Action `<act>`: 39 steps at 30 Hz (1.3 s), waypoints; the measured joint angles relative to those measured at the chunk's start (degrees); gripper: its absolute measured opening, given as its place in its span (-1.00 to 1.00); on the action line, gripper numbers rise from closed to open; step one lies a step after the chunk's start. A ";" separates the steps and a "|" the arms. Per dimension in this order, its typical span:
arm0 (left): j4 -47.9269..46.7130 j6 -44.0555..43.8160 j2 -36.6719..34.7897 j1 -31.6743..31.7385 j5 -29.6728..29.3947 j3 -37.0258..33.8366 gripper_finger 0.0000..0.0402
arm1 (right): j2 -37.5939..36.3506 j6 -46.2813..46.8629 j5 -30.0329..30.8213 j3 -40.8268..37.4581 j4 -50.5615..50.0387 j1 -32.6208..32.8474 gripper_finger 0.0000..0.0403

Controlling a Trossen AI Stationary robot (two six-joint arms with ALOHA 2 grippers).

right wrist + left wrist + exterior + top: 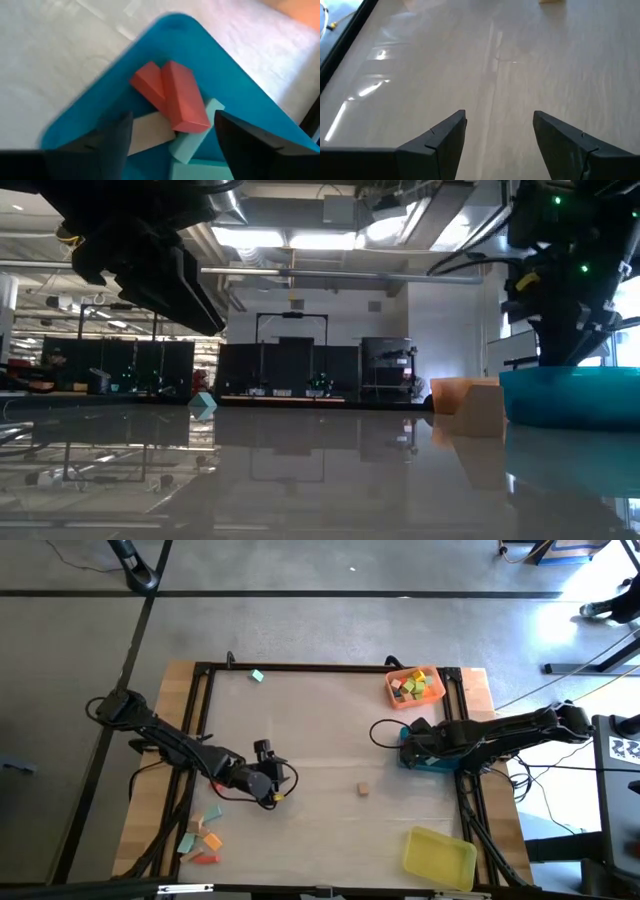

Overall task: Sort blocks by size
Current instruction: Put the light blue rectangular block into the blue bin

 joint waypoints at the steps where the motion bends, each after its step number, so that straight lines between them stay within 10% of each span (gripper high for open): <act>1: 0.15 -1.15 0.00 0.00 0.00 0.00 0.10 | 0.00 -0.33 -0.09 0.73 0.02 0.00 0.41; 10: 3.76 -1.73 0.02 2.45 0.07 0.00 0.10 | -0.04 -10.27 -1.94 9.55 2.02 0.85 0.42; 25: 2.47 4.87 -1.76 1.26 0.04 -0.04 0.10 | 14.54 -32.31 -2.49 -0.21 59.75 7.53 0.43; 39: -36.02 -24.16 -16.83 -8.56 3.30 -0.07 0.10 | 24.59 -35.46 -2.14 3.12 65.56 7.50 0.43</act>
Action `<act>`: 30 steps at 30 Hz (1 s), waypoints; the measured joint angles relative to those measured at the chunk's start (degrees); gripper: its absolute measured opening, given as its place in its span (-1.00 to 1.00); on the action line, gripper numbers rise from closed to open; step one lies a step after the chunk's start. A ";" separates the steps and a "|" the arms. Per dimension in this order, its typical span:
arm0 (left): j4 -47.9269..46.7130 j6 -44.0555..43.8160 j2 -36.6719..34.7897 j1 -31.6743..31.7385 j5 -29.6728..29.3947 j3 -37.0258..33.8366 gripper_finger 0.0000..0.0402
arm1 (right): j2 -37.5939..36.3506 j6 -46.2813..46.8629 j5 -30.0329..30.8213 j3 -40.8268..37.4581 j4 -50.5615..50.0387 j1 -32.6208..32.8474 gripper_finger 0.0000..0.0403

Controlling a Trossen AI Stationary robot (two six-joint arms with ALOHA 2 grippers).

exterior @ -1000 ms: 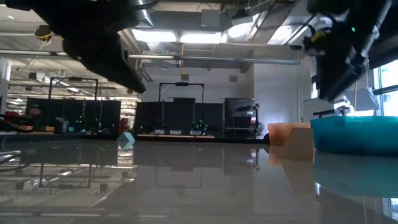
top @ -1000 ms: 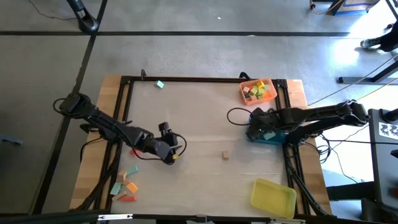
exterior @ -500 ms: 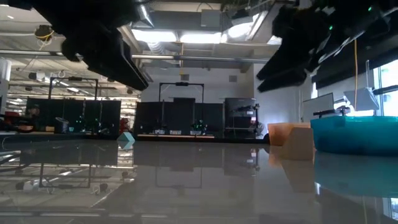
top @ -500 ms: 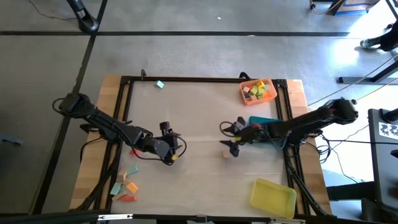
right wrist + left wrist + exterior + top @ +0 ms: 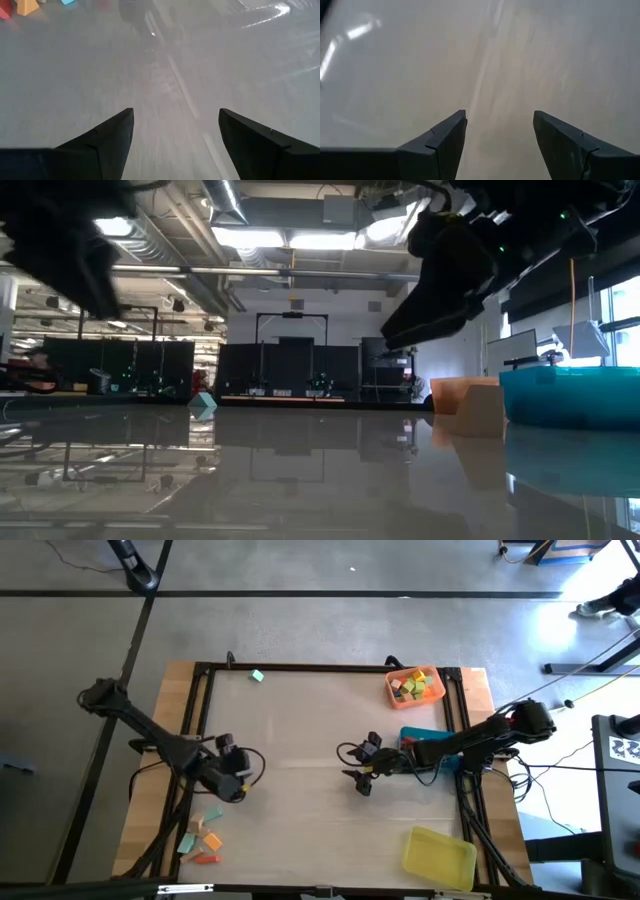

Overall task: Sort blocks by size
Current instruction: Put the light blue rectangular block into the blue bin

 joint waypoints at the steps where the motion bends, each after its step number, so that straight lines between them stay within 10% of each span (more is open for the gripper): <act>1: -1.35 -1.96 -0.13 -0.57 0.93 0.00 0.10 | 0.00 -0.03 -0.01 -0.04 -0.01 0.00 0.43; 14: -11.95 -24.88 4.38 -6.60 16.16 0.02 0.10 | 0.00 -3.02 0.58 -0.09 2.42 0.00 0.43; 21: -1.25 -25.44 5.38 -10.68 27.88 0.04 0.10 | 0.00 -5.52 0.70 -0.09 2.45 0.00 0.43; 30: -1.35 -31.55 10.19 -17.52 29.39 0.09 0.10 | 0.00 -5.65 1.06 -0.10 2.41 0.00 0.43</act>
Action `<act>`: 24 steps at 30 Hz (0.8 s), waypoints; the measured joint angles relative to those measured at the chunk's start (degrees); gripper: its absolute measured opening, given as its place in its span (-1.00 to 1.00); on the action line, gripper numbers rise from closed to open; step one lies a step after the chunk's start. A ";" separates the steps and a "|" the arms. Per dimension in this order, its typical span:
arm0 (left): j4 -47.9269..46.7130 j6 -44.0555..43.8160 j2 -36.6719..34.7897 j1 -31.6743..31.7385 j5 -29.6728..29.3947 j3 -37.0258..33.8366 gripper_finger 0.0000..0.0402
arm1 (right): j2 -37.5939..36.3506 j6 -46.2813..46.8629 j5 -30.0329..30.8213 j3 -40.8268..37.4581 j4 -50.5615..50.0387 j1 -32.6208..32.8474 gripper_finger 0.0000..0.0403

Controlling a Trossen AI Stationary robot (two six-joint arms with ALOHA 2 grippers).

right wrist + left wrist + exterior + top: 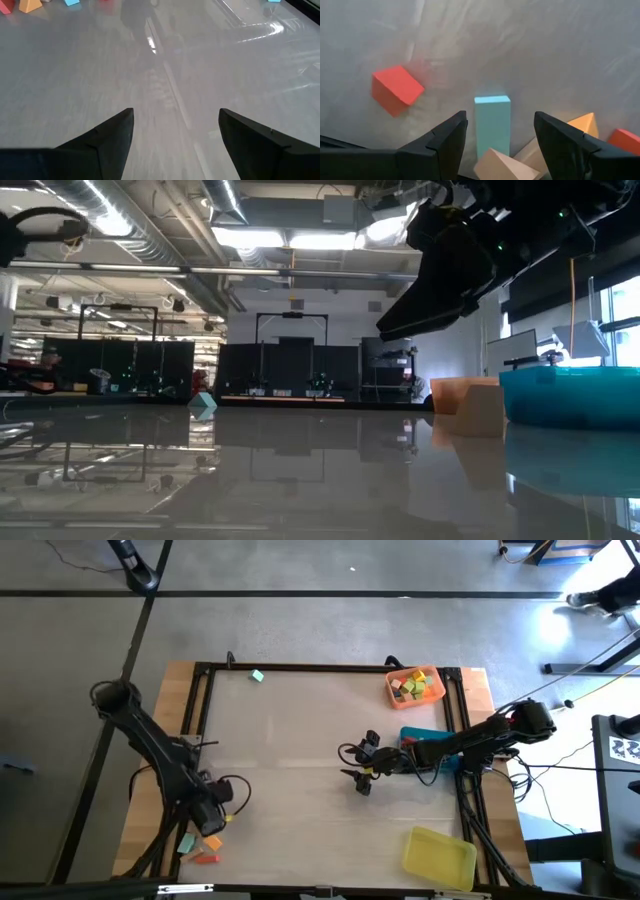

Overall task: Sort blocks by size
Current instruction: Put the light blue rectangular block into the blue bin

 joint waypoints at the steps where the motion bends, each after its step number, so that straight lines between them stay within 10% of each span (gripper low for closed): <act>1: 0.22 -0.67 0.89 -0.60 0.03 0.00 0.10 | 0.00 0.00 0.00 -0.01 0.00 0.00 0.43; 24: 7.31 -1.43 10.59 -3.16 4.49 -4.56 0.10 | -0.02 -1.03 -0.04 -0.01 0.04 0.00 0.43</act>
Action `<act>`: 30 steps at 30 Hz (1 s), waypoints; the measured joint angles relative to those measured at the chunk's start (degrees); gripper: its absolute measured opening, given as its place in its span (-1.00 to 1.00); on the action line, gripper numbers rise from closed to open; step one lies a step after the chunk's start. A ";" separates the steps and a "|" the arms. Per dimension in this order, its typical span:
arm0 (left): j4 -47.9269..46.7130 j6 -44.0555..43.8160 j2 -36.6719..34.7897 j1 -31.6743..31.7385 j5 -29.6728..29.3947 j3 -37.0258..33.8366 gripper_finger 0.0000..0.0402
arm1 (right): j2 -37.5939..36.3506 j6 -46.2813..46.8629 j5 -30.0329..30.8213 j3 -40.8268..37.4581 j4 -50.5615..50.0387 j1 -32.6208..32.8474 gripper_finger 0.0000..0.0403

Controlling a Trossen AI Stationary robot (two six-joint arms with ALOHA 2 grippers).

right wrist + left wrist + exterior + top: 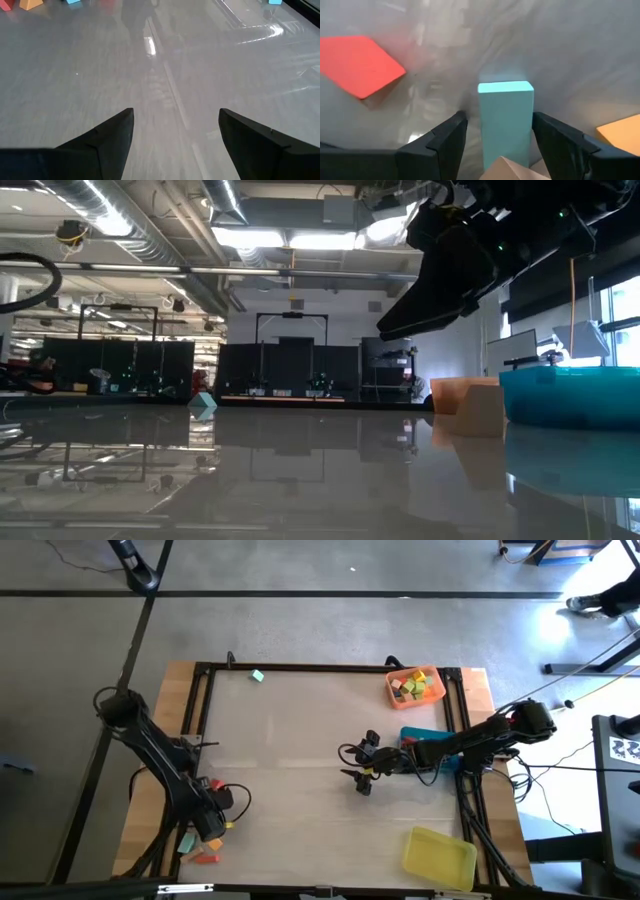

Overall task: Sort blocks by size
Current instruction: Put the light blue rectangular block into the blue bin

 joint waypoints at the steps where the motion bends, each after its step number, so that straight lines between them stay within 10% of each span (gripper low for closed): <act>1: 0.90 -0.17 -0.04 0.00 0.18 -0.58 0.10 | 0.00 0.00 0.00 0.00 -0.02 0.00 0.43; 22: -1.81 2.05 -2.90 0.75 -1.17 0.79 -0.42 | -1.28 -0.44 1.62 -0.07 -0.31 0.00 0.43; 30: -10.09 8.04 -7.53 3.62 -13.81 8.95 -0.40 | -6.66 -1.53 0.40 -0.04 0.86 0.04 0.42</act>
